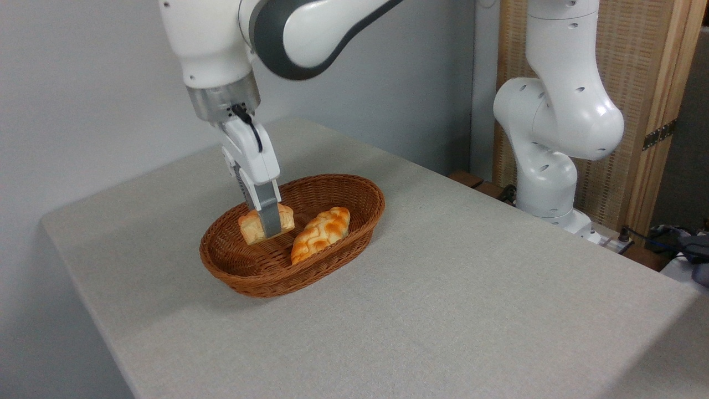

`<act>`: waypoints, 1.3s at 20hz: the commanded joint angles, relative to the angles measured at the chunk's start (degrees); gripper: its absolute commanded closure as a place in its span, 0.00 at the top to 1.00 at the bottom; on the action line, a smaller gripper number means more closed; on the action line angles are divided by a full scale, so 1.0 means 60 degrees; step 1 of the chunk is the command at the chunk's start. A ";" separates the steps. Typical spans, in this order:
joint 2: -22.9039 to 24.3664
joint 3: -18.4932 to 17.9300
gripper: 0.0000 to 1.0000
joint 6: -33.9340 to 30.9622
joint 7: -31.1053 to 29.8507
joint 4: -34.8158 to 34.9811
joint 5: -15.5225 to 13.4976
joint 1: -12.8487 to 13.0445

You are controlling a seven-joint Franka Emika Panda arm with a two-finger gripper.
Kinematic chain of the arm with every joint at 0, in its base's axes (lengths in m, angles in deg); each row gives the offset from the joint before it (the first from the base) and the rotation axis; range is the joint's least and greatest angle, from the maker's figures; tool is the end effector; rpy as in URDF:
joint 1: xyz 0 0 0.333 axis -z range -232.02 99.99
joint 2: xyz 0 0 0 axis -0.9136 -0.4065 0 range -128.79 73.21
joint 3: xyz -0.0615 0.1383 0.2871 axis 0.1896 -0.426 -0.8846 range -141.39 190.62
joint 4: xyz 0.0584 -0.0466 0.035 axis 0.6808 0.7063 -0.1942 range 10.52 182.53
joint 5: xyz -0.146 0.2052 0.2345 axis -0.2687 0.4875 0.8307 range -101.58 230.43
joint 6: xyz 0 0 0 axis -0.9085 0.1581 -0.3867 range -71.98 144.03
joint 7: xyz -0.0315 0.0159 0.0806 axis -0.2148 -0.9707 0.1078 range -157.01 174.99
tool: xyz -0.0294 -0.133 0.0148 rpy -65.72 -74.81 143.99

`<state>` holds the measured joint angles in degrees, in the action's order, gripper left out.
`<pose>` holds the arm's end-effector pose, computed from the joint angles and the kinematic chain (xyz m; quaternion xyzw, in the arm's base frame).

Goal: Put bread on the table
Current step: 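Close the gripper on the orange bun inside the basket, then lift the bun out over the basket rim and lower it to the table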

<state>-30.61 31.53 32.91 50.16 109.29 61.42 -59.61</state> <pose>0.5110 -0.1257 0.5036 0.8917 -0.4516 -0.0075 0.0310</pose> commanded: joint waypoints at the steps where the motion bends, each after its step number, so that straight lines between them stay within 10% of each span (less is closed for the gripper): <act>1: -0.0101 -0.0812 0.54 -0.0234 0.0563 -0.0575 -0.0042 -0.0247; 8: -0.0569 -0.2281 0.56 0.0233 0.2353 -0.0532 -0.0232 -0.0291; 13: -0.1433 -0.2266 1.00 0.1230 0.2280 -0.0488 -0.0145 -0.0291; 26: -0.1201 -0.2295 1.00 0.1304 0.2426 -0.0531 -0.0071 -0.0306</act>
<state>-39.64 18.21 40.87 63.95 106.28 61.02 -61.58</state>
